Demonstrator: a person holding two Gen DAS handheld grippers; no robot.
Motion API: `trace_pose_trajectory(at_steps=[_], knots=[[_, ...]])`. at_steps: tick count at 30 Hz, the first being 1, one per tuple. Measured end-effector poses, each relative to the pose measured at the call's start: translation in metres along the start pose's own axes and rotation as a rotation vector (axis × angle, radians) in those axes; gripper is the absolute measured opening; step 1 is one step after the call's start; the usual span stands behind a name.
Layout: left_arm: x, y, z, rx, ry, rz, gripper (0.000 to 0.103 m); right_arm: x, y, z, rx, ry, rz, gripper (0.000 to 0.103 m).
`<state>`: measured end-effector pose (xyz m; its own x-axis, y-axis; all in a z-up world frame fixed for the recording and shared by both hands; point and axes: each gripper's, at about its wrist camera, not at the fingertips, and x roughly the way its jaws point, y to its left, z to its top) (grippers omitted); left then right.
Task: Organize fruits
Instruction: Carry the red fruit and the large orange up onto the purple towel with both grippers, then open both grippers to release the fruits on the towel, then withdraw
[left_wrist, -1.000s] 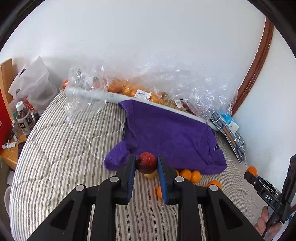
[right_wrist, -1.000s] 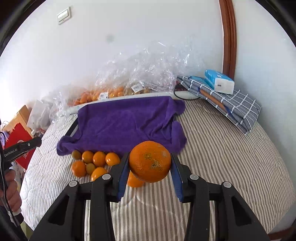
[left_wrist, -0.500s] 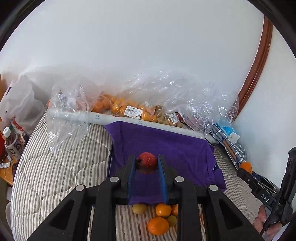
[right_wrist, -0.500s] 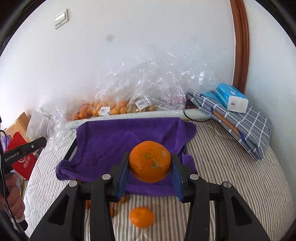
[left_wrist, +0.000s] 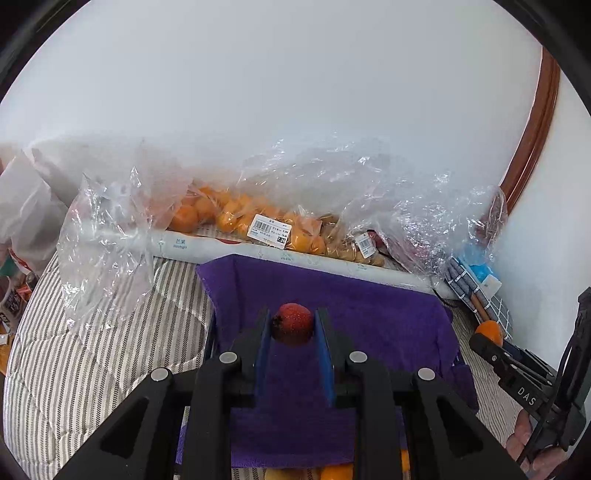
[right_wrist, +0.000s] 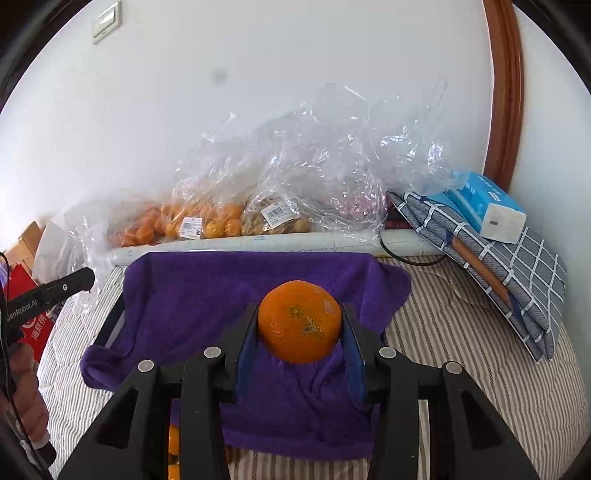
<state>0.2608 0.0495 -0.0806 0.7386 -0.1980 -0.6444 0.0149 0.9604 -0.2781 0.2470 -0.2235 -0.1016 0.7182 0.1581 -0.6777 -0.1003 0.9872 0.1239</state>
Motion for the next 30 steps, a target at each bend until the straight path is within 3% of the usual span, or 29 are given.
trace_pose_trajectory(at_steps=[14,24,30], knots=[[0.044,0.005,-0.025,0.020,0.089,0.020,0.023,0.055,-0.007,-0.020,0.007,0.092,-0.010,0.042],[0.058,0.004,-0.030,0.015,0.148,0.029,0.023,0.072,-0.009,-0.032,0.015,0.156,-0.015,0.042],[0.058,0.004,-0.028,0.014,0.152,0.033,0.023,0.069,-0.013,-0.033,0.025,0.135,-0.022,0.047]])
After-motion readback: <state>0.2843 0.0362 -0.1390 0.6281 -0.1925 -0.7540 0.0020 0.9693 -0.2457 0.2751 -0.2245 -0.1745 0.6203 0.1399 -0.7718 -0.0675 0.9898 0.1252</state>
